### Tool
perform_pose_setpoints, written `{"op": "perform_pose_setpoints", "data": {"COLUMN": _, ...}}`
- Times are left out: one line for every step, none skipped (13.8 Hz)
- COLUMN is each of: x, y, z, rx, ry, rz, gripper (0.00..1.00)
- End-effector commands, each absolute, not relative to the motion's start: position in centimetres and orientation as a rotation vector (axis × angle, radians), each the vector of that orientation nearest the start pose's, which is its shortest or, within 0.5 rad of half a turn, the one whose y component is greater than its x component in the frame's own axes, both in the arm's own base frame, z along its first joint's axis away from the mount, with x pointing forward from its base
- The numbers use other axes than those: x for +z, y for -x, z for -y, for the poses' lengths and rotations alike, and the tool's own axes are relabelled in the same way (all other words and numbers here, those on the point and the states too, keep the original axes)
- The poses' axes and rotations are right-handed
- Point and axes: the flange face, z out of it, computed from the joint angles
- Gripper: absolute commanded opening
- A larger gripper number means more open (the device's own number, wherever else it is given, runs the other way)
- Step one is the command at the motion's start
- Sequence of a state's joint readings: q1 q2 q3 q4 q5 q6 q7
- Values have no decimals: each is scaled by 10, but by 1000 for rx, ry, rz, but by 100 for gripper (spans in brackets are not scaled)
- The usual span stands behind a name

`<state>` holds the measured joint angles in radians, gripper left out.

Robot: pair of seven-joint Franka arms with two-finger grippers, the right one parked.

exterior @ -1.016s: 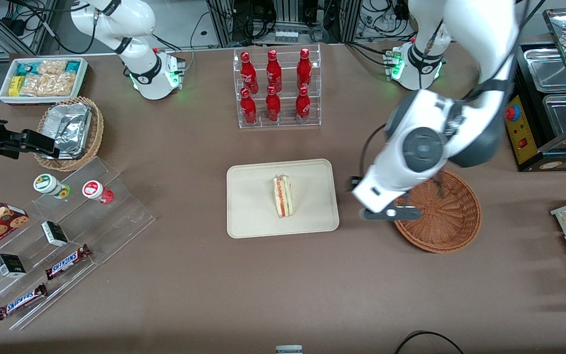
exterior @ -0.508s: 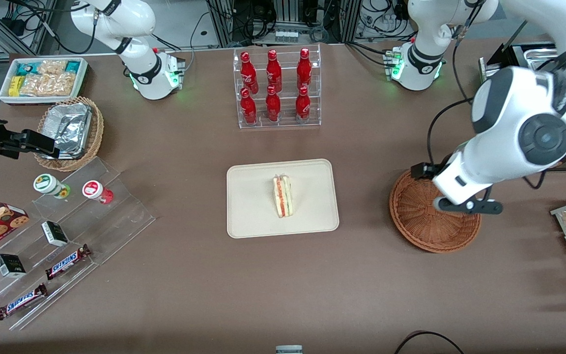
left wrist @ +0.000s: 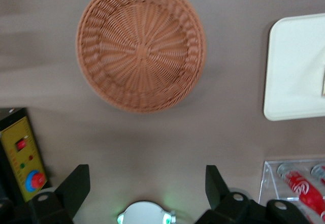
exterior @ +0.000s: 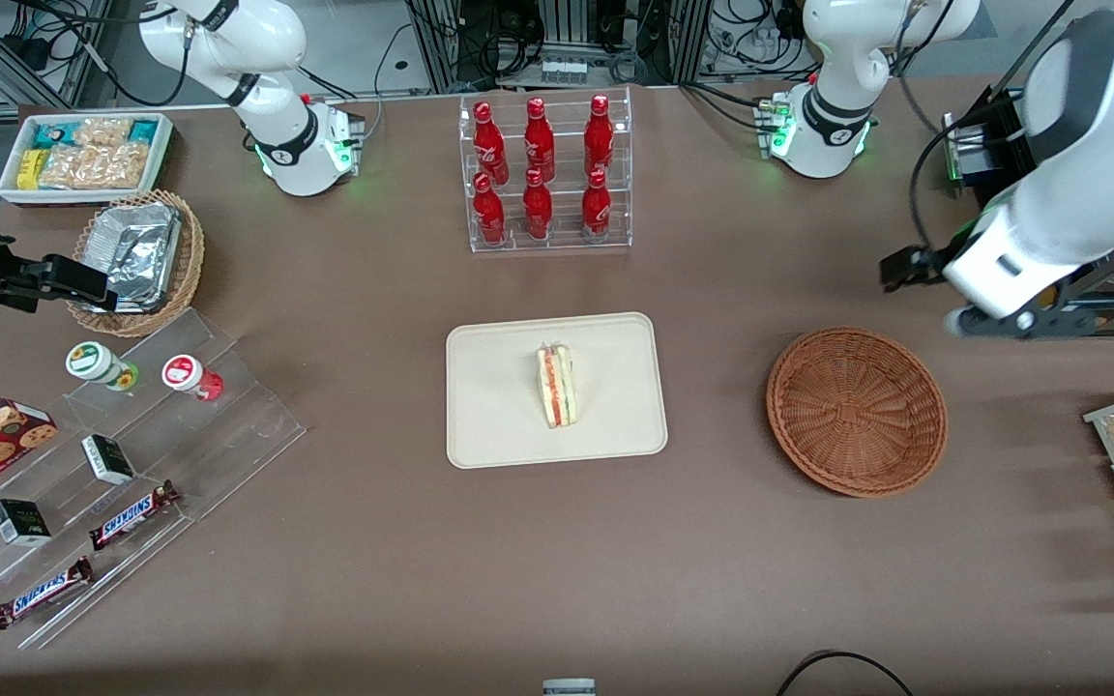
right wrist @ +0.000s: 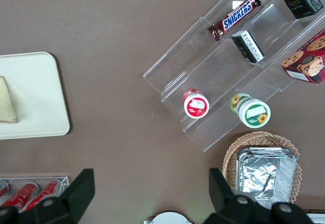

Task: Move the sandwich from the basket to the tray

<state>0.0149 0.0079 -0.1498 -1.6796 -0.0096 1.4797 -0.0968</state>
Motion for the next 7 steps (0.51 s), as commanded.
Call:
{"op": "perform_pose_setpoints", "data": {"x": 586, "y": -513, "z": 60, "rx": 323, "ry": 3108, "rz": -70, "gripper": 100}}
{"op": "perform_pose_setpoints", "data": {"x": 593, "y": -509, "z": 53, "rx": 323, "ry": 3109, "rz": -51, "gripper": 100}}
{"op": "perform_pose_setpoints", "data": {"x": 594, "y": -508, "z": 44, "rx": 333, "ry": 3110, "rz": -25, "gripper": 100}}
{"op": "perform_pose_setpoints", "data": {"x": 596, "y": -508, "z": 43, "rx": 331, "ry": 3111, "rz": -20, "gripper": 100}}
{"op": "perform_pose_setpoints", "data": {"x": 602, "y": -508, "z": 40, "rx": 307, "ry": 3115, "rz": -11, "gripper": 100}}
{"op": "perform_pose_setpoints", "data": {"x": 607, "y": -508, "z": 36, "rx": 290, "ry": 3117, "rz": -2, "gripper": 100}}
{"op": "perform_pose_setpoints", "data": {"x": 615, "y": -511, "z": 28, "rx": 263, "ry": 3125, "rz": 21, "gripper": 100}}
